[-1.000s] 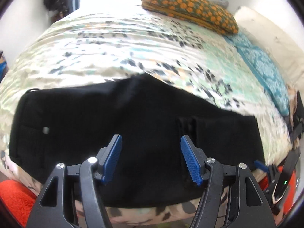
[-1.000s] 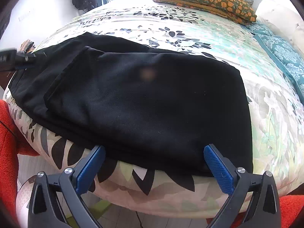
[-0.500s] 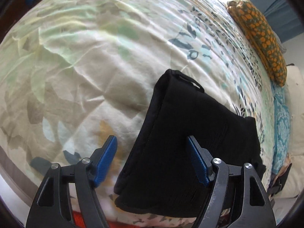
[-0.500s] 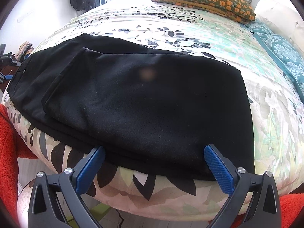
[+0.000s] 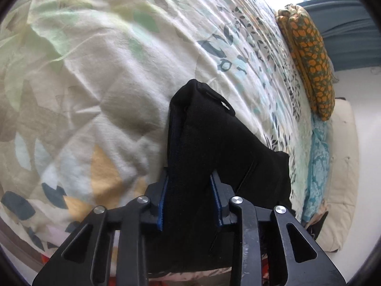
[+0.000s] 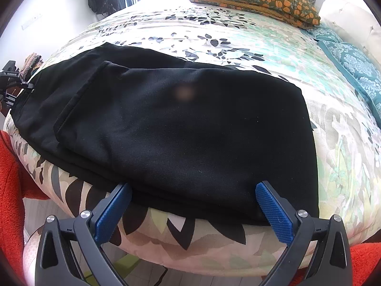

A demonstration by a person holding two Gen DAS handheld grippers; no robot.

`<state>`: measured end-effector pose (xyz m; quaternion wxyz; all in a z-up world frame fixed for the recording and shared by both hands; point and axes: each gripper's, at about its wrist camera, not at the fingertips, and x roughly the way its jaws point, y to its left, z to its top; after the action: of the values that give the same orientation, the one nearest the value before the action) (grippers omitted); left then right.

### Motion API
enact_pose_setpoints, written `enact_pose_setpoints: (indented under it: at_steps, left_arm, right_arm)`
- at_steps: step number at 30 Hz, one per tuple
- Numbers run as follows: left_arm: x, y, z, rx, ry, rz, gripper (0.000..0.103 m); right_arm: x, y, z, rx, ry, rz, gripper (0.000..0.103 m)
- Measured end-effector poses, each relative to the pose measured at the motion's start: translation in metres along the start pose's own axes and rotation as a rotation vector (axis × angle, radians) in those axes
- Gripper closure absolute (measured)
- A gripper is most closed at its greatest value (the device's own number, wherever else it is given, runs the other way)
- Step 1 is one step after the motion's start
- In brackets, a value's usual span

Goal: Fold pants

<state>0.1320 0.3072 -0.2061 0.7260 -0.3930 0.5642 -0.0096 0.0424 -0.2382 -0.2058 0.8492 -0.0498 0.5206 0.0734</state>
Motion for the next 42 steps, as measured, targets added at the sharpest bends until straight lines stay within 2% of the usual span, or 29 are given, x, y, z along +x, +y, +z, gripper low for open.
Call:
enact_pose_setpoints:
  at_steps: [3,5,7,8,9,10,13,16,17,18,21,24,28,35,42]
  left_arm:
    - [-0.02,-0.008,-0.013,-0.017,-0.074,-0.066,0.087]
    - [-0.033,-0.022,-0.026,-0.017,-0.117,-0.136,0.089]
    - [-0.046,-0.04,-0.039,-0.013,-0.136,-0.231,0.089]
    - [-0.05,-0.051,-0.047,-0.002,-0.139,-0.269,0.09]
    - [-0.053,-0.062,-0.055,0.01,-0.136,-0.299,0.09]
    - [-0.053,-0.074,-0.063,0.018,-0.13,-0.331,0.09]
    - [-0.045,-0.111,-0.087,0.036,-0.094,-0.413,0.09]
    - [-0.029,-0.152,-0.109,0.075,-0.051,-0.469,0.091]
    - [-0.023,-0.165,-0.116,0.088,-0.031,-0.482,0.092]
    - [-0.017,-0.179,-0.122,0.104,-0.011,-0.492,0.093]
    - [0.007,-0.217,-0.138,0.149,0.04,-0.501,0.095]
    - [0.035,-0.243,-0.148,0.163,0.092,-0.497,0.096]
    - [0.07,-0.269,-0.167,0.16,0.174,-0.515,0.097]
    - [0.118,-0.331,-0.208,0.252,0.302,-0.49,0.098]
    - [0.177,-0.359,-0.229,0.244,0.375,-0.442,0.099]
  right_arm:
    - [-0.001,-0.002,0.001,0.013,0.002,0.014,0.0]
    - [-0.005,-0.006,0.002,0.04,0.0,0.042,0.0]
    - [-0.01,-0.012,0.004,0.082,-0.005,0.085,0.0]
    - [-0.019,-0.019,0.005,0.137,-0.027,0.144,0.0]
    - [-0.019,-0.019,0.005,0.137,-0.027,0.144,0.0]
    - [-0.03,-0.026,0.007,0.189,-0.058,0.196,0.0]
    - [-0.042,-0.031,0.008,0.225,-0.103,0.234,0.0]
    - [-0.065,-0.04,0.009,0.262,-0.201,0.264,0.0]
    - [-0.081,-0.049,0.01,0.281,-0.267,0.264,0.0]
    - [-0.081,-0.049,0.01,0.281,-0.267,0.264,0.0]
    - [-0.099,-0.065,0.008,0.319,-0.347,0.241,0.0]
    - [-0.111,-0.091,0.004,0.408,-0.402,0.236,0.0]
    - [-0.117,-0.108,-0.002,0.466,-0.416,0.239,0.0]
    - [-0.127,-0.14,-0.014,0.572,-0.474,0.242,0.0]
    - [-0.128,-0.171,-0.027,0.688,-0.498,0.228,0.0]
